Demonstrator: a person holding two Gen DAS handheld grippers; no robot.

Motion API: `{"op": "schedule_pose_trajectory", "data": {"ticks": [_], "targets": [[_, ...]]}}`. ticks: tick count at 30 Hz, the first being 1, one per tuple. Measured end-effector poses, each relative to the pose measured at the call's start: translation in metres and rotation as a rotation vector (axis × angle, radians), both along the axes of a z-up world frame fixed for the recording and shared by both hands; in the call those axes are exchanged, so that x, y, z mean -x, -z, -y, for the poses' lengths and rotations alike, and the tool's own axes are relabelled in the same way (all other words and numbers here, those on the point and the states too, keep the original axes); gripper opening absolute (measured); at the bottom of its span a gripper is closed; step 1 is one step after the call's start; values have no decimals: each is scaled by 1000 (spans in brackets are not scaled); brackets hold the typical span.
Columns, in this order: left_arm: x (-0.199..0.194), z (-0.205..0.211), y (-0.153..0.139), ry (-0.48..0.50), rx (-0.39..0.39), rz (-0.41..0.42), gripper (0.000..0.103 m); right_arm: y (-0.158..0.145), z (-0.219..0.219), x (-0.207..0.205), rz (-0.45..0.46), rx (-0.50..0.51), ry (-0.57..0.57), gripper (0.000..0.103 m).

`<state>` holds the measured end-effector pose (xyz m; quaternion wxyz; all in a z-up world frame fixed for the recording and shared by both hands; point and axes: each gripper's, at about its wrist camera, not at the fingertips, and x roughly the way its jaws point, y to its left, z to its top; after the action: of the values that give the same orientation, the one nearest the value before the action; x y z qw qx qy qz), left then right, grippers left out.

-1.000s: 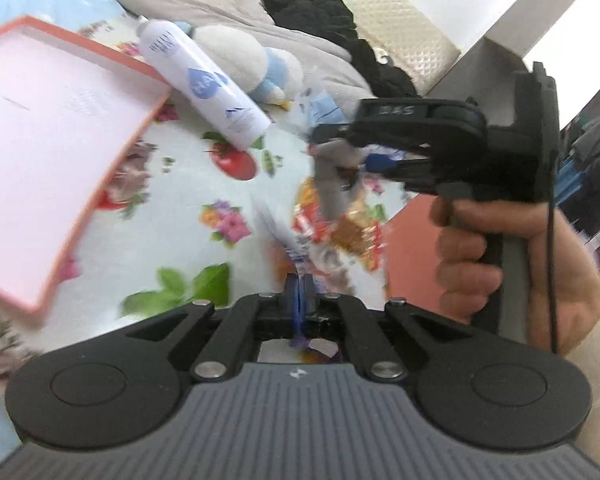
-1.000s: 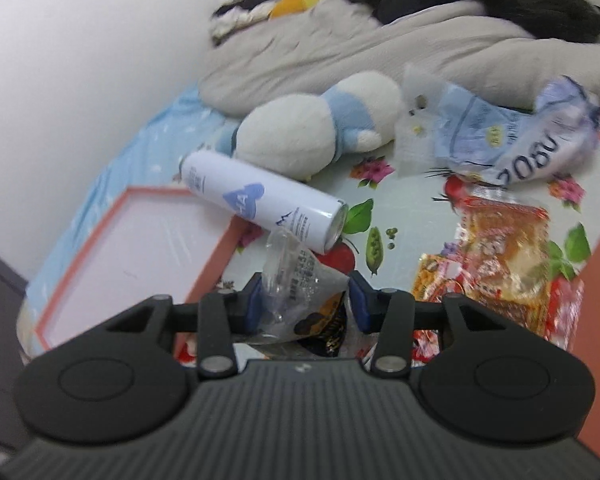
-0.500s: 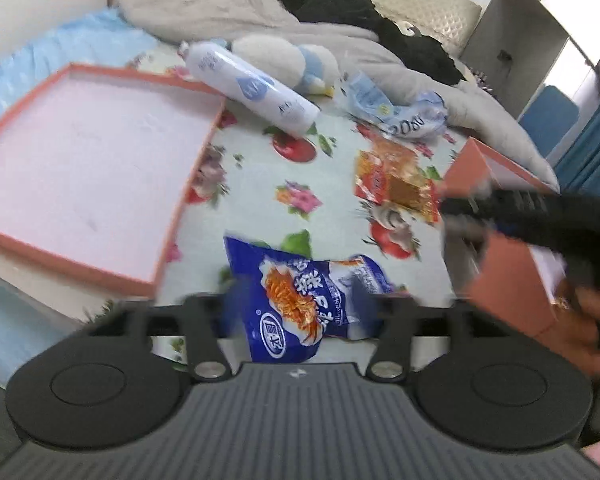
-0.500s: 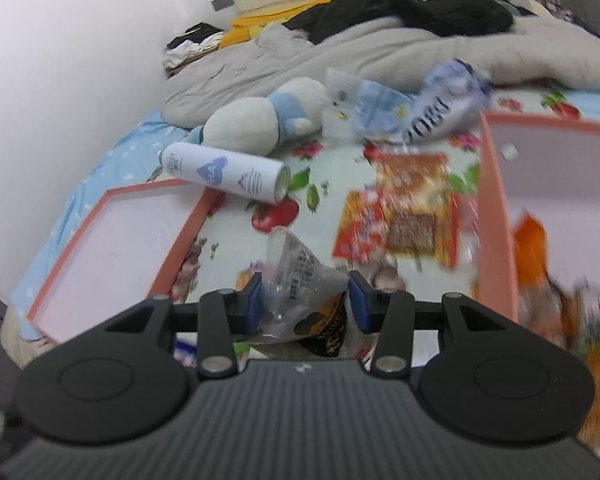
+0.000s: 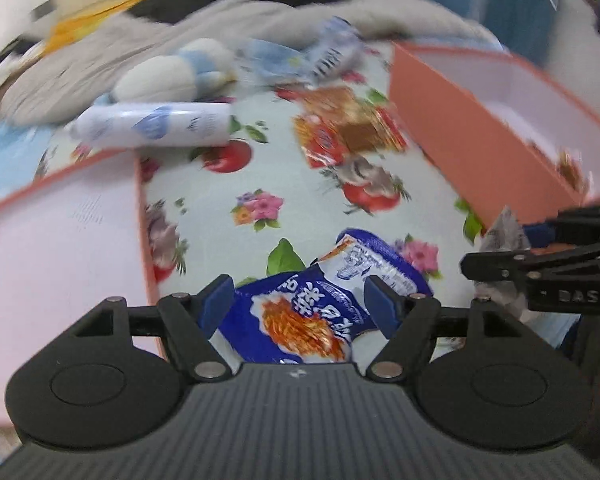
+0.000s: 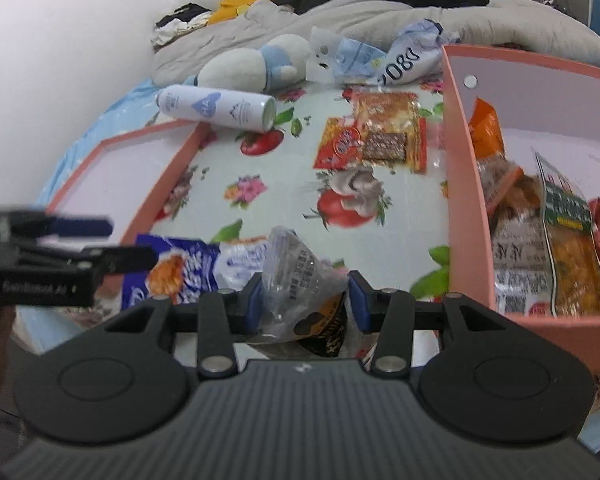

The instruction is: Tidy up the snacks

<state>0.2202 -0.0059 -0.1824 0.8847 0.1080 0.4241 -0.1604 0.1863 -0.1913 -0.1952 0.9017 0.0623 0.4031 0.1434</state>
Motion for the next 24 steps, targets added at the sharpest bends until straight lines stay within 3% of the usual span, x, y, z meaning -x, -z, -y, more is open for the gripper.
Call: {"op": "schedule_pose_trajectory", "data": {"ticks": [5,8,12,16,21,24], "targets": [[-21,18,13,156,-54,-71,77,10,7,8,-11,-19,-3,47],[-23,35,25,276,-137,-73,85,13,9,11,-20,-28,-2,47],[-21,51,45,369,-238,-81,86,19,12,16,-39,-41,-9,47],[-23,56,57,390,-339,-49,86,24,15,24,-49,-46,-22,47],[-33,53,71,382,-351,-104,86,31,22,27,-71,-71,-12,47],[-39,47,75,344,-290,-128,86,34,24,30,-75,-78,-15,47]]}}
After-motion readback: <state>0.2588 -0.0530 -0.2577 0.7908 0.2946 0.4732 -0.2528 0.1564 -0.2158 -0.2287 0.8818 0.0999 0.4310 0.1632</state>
